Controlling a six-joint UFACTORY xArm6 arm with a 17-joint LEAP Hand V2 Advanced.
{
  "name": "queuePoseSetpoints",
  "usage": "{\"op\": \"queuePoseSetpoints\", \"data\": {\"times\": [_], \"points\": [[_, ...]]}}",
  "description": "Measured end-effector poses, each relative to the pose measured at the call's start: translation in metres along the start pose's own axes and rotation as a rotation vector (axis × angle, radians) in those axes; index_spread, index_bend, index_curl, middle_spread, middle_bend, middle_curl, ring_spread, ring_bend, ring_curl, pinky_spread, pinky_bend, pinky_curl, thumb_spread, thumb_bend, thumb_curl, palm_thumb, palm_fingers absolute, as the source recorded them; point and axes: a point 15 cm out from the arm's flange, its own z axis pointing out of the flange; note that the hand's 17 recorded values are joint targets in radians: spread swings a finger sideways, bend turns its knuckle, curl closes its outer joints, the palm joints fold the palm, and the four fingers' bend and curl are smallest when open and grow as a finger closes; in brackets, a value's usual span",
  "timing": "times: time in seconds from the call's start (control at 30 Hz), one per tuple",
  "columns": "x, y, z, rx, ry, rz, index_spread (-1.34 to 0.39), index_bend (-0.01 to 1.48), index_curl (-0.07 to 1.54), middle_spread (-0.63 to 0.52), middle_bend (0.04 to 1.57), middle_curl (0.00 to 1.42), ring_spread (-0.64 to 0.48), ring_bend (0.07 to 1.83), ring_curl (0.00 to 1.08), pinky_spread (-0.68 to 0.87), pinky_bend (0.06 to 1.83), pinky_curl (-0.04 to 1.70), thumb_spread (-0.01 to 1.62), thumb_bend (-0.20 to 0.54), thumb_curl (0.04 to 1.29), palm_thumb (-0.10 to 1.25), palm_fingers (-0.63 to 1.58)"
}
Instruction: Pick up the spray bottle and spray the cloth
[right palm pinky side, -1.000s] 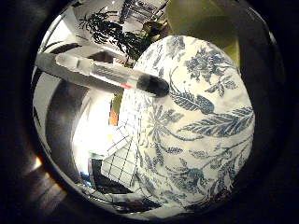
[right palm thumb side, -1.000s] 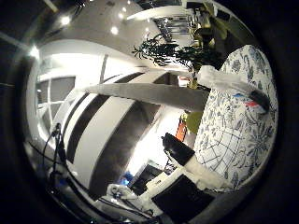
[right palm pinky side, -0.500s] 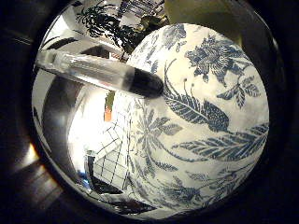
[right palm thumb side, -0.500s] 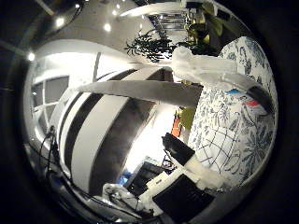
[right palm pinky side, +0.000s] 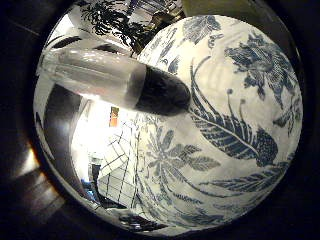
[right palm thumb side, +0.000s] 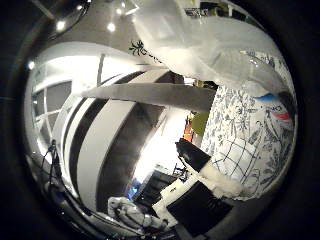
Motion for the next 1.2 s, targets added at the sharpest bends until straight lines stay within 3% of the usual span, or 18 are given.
{"op": "queuePoseSetpoints", "data": {"times": [0.23,0.37,0.47,0.57,0.63,0.67,0.77,0.8,0.9,1.03,1.2], "points": [[0.010,-0.005,0.024,-0.025,0.029,0.005,-0.12,0.14,0.26,0.12,0.39,0.36,0.18,0.47,0.27,0.34,0.38,0.28,0.97,-0.023,0.36,0.75,0.28],[0.016,-0.004,0.039,-0.051,0.025,0.015,-0.14,0.16,0.27,0.06,0.43,0.37,0.09,0.60,0.30,0.24,0.43,0.29,0.96,-0.023,0.37,0.77,0.44],[0.019,-0.007,0.045,-0.065,0.019,0.026,-0.18,0.18,0.28,-0.01,0.52,0.41,-0.04,0.74,0.34,0.12,0.50,0.28,0.95,-0.023,0.37,0.79,0.65],[0.027,-0.001,0.054,-0.083,0.004,0.060,-0.25,0.22,0.32,-0.08,0.63,0.46,-0.14,0.88,0.39,-0.13,0.73,0.32,0.94,-0.021,0.38,0.82,1.16],[0.027,0.002,0.060,-0.095,-0.002,0.068,-0.28,0.33,0.38,-0.11,0.72,0.50,-0.17,0.93,0.43,-0.27,0.83,0.37,0.93,-0.020,0.38,0.84,1.27],[0.027,0.003,0.062,-0.100,-0.008,0.070,-0.29,0.45,0.44,-0.12,0.79,0.53,-0.18,0.98,0.45,-0.33,0.88,0.39,0.92,-0.020,0.39,0.85,1.35],[0.025,0.006,0.068,-0.115,-0.015,0.070,-0.28,0.63,0.54,-0.13,0.93,0.57,-0.18,1.08,0.49,-0.36,0.98,0.44,0.91,-0.014,0.41,0.90,1.38],[0.024,0.009,0.071,-0.125,-0.024,0.071,-0.27,0.76,0.59,-0.13,0.99,0.59,-0.18,1.14,0.51,-0.34,1.04,0.47,0.90,-0.009,0.43,0.94,1.40],[0.015,0.010,0.079,-0.157,-0.049,0.053,-0.24,0.93,0.66,-0.11,1.12,0.62,-0.17,1.26,0.55,-0.29,1.16,0.55,0.87,-0.012,0.47,1.00,1.34],[0.001,0.010,0.080,-0.181,-0.093,0.038,-0.20,1.07,0.70,-0.10,1.24,0.64,-0.17,1.36,0.58,-0.23,1.26,0.65,0.86,-0.013,0.51,1.06,1.25],[-0.022,0.009,0.078,-0.208,-0.132,0.020,-0.18,1.14,0.71,-0.08,1.30,0.63,-0.16,1.43,0.61,-0.19,1.28,0.75,0.89,-0.011,0.56,1.11,1.21]]}}
